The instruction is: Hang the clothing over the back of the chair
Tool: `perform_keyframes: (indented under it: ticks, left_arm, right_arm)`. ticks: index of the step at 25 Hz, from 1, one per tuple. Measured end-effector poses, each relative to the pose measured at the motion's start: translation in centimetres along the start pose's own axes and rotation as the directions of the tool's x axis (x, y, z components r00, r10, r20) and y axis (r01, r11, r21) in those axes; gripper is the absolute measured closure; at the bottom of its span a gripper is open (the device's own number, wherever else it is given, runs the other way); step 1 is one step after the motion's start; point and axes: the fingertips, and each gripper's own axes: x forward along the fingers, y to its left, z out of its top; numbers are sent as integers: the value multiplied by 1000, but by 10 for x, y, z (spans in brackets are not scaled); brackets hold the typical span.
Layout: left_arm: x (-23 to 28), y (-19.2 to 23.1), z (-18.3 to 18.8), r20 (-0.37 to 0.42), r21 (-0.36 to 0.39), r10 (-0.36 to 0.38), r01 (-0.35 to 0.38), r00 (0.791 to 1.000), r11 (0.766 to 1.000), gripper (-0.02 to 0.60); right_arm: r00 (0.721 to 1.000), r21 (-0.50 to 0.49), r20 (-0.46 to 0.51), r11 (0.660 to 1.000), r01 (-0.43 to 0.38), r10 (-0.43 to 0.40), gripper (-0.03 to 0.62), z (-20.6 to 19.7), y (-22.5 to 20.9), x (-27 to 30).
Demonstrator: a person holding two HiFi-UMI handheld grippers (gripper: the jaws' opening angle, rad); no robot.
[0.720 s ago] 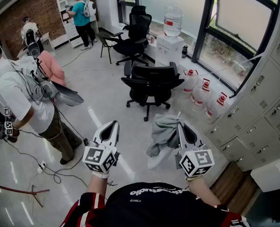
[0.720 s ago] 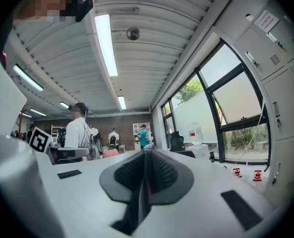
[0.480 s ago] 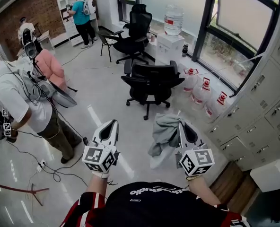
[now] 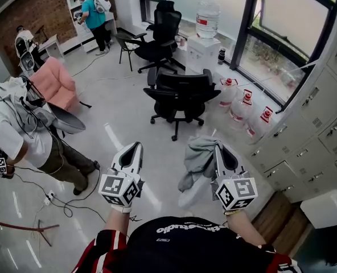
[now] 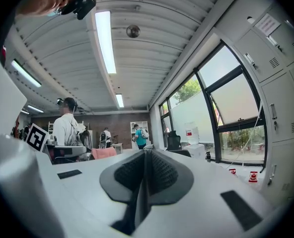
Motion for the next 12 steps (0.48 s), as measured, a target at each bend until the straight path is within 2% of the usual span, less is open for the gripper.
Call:
perform_keyframes:
  ticks: [12]
  left_arm:
    - [17, -12, -2, 3, 5, 2, -2, 1000, 1000, 557]
  right_arm:
    - [1000, 0, 3, 1000, -18, 18, 559, 1, -15, 6]
